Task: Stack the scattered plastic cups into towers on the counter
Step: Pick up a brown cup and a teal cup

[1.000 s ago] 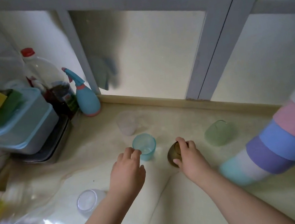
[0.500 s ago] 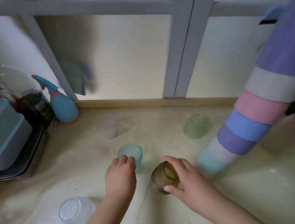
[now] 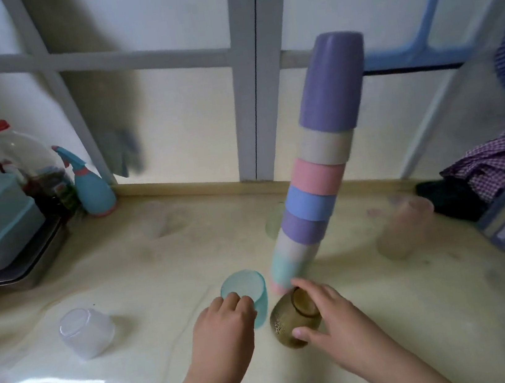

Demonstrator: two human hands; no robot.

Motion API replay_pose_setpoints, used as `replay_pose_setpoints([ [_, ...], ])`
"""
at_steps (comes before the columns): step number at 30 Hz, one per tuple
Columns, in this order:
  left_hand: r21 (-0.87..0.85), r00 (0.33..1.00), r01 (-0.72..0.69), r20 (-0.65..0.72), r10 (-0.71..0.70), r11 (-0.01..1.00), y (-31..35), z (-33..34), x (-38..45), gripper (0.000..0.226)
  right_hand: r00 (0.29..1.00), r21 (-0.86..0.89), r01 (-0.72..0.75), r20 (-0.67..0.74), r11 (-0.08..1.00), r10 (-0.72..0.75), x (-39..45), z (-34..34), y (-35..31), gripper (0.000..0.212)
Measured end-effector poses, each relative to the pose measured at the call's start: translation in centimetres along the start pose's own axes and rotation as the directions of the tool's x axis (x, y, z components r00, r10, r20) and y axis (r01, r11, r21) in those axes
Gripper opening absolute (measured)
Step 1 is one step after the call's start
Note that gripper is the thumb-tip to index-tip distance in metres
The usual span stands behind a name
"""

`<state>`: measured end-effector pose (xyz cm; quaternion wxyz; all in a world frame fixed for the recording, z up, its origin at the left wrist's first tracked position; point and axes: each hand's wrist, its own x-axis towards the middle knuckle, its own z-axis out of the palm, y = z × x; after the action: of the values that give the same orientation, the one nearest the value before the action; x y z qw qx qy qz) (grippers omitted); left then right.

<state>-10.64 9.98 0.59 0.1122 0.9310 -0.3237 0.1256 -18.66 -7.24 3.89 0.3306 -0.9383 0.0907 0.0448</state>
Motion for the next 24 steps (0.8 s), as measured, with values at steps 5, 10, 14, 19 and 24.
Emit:
replay_pose_setpoints([
  [5,-0.031,0.995,-0.098,-0.003,0.098,0.995,10.8,0.0,-0.5,0.013,0.992,-0.038,-0.118,-0.047,0.992,0.116,-7.4,-6.5,6.8,0.073],
  [10,-0.083,0.992,-0.130,-0.009,0.130,0.988,18.6,-0.3,1.3,0.027,0.946,0.003,-0.219,-0.246,0.976,0.213,-11.0,-12.9,11.9,0.078],
  [14,-0.087,0.988,-0.157,-0.020,0.156,0.984,21.1,-0.3,3.3,0.024,0.887,0.027,-0.181,-0.428,0.983,0.175,-9.5,-17.1,14.2,0.070],
  [19,-0.106,0.985,-0.167,-0.057,0.162,0.980,21.1,0.1,6.8,0.009,0.852,0.068,-0.113,-0.507,0.991,0.132,-3.7,-20.3,15.8,0.069],
  [24,-0.139,0.987,-0.149,-0.082,0.138,0.979,19.2,1.5,10.7,0.022,0.868,0.074,-0.150,-0.468,0.986,0.167,3.2,-21.2,17.6,0.070],
])
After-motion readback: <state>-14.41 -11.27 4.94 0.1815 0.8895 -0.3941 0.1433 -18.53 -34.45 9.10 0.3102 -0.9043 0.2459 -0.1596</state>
